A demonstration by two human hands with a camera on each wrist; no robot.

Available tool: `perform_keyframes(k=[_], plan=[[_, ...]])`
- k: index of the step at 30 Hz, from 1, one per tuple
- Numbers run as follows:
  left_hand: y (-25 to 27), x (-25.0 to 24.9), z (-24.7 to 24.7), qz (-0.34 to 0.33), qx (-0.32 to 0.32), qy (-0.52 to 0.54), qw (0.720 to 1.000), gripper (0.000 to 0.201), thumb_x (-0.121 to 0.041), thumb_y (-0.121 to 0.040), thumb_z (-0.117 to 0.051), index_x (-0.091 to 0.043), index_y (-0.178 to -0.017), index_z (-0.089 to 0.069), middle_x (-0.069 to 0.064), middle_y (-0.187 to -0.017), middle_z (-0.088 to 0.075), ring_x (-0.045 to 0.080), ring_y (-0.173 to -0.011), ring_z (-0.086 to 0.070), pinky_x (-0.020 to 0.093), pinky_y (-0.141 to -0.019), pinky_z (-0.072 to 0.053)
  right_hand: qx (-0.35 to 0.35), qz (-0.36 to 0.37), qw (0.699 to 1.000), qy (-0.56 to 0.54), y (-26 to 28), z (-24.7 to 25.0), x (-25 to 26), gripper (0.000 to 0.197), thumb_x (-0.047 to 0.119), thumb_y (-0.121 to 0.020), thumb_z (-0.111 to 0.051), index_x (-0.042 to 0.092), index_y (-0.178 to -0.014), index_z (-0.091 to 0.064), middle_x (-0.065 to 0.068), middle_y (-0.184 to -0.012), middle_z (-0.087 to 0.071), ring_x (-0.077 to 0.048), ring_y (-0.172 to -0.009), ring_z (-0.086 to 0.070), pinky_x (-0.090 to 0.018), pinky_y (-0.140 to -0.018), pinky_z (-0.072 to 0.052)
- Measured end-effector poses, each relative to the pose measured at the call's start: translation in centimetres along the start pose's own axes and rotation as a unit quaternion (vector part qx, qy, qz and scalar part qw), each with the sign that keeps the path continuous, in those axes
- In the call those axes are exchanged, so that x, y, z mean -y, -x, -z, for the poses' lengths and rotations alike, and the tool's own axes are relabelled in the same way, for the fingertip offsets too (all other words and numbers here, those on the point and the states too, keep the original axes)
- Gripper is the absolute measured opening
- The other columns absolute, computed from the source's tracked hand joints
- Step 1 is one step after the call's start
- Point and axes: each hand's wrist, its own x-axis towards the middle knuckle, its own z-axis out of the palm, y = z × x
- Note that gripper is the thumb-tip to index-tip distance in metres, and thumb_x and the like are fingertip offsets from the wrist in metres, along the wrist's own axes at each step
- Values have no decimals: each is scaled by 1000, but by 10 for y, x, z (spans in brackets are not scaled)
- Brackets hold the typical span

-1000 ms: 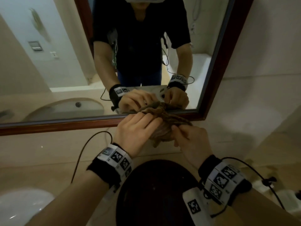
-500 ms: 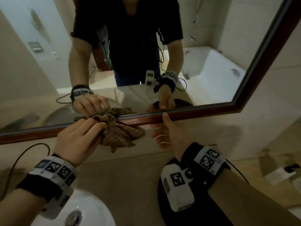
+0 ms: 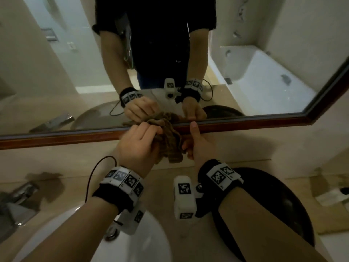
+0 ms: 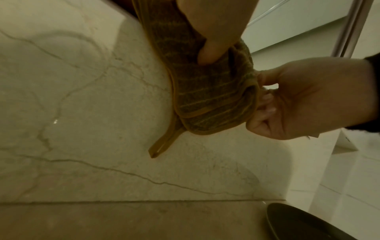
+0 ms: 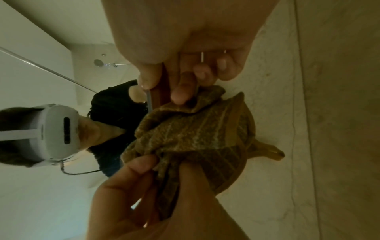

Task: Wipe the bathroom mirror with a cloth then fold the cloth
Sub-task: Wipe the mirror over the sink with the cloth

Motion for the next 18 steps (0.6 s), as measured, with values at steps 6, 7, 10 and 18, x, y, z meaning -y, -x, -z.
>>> perform_keyframes(k=[6,7,10,18], plan=[[7,-12,-8,20,31,13,999,24,-18,-89,-63,-10,-111,-71,9,-106,-69,30,-95,-63,39,-82,-50,8,33,999,23,-5,4,-12,43,46,-92,-56,16,-63,-62,-2,-49,-51,-10,-43,-47,-24,-49,-39],[6,-15,-11,15,37,21,999,25,-17,-89,-63,-10,-112,-70,9,-109,-69,30,-99,-64,41,-87,-51,11,40,999,4,-8,5,-12,39,44,-92,-57,14,-67,-63,-1,-49,-49,-11,-43,-45,-24,-49,-39],[7,-19,-17,5,55,23,998,27,-13,-89,-65,-9,-115,-70,10,-118,-67,32,-109,-62,46,-96,-48,17,66,997,-33,-12,7,-14,35,33,-94,-58,-1,-94,-63,3,-46,-49,-10,-36,-37,-18,-36,-31],[-2,5,-6,-81,93,-31,992,35,-9,-80,-68,-8,-115,-69,11,-115,-69,31,-101,-65,39,-81,-54,18,81,996,-18,-18,3,-21,43,39,-94,-55,-3,-86,-63,-3,-46,-54,-13,-34,-42,-16,-36,-31]])
